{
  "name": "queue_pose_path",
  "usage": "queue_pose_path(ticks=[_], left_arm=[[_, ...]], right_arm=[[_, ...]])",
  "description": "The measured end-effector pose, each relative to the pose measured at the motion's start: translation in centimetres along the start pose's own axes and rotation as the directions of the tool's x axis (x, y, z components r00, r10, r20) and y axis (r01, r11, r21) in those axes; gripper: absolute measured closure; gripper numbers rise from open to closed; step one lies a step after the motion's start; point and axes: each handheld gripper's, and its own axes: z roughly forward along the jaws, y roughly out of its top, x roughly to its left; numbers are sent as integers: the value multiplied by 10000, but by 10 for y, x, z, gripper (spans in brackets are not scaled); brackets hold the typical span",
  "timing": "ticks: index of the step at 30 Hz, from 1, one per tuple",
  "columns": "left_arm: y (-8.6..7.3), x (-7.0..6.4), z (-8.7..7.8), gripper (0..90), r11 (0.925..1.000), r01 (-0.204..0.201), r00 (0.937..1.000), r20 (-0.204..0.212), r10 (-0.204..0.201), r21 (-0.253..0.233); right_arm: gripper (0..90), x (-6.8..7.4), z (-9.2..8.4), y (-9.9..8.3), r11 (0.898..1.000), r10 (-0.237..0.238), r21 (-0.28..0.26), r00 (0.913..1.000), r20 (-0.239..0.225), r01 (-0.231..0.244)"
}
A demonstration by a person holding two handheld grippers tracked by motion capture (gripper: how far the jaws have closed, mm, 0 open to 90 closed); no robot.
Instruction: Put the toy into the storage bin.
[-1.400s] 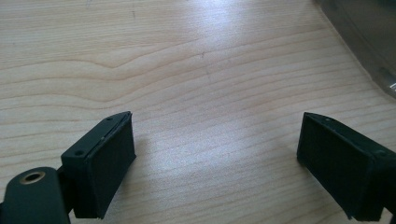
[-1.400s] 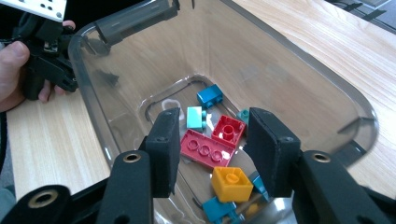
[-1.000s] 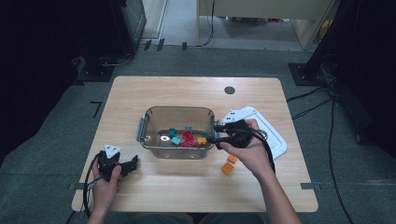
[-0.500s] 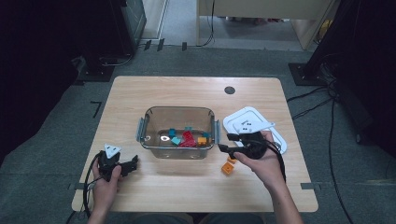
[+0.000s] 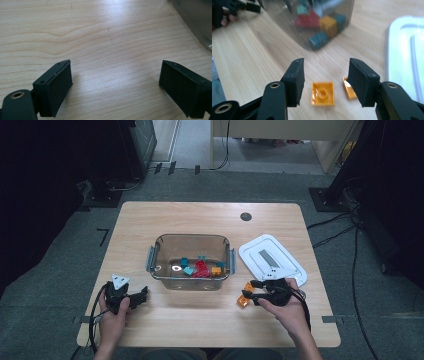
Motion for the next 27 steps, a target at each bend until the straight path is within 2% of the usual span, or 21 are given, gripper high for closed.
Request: queue_pose_path(ticks=[4,10,13,23,27], left_arm=[[0,0,0,111,10000,-1,10000,1,1,-2],[0,0,0,111,10000,0,10000,2,0,-2],[0,0,0,111,10000,1,10000,0,-1,-3],[0,0,0,111,10000,0,10000,0,0,-2],[0,0,0,111,10000,2,10000,1,-2,-3]], right_arm=[[481,-2,7,-11,9996,221,177,9998,-30,-220],[478,2,20,-21,9983,165,553,9998,-84,-160],[475,3,25,-24,9983,20,578,9998,-205,-8],[502,6,37,-33,9923,-387,1186,9991,196,361],[548,10,40,-34,9880,-831,1337,9956,425,768]])
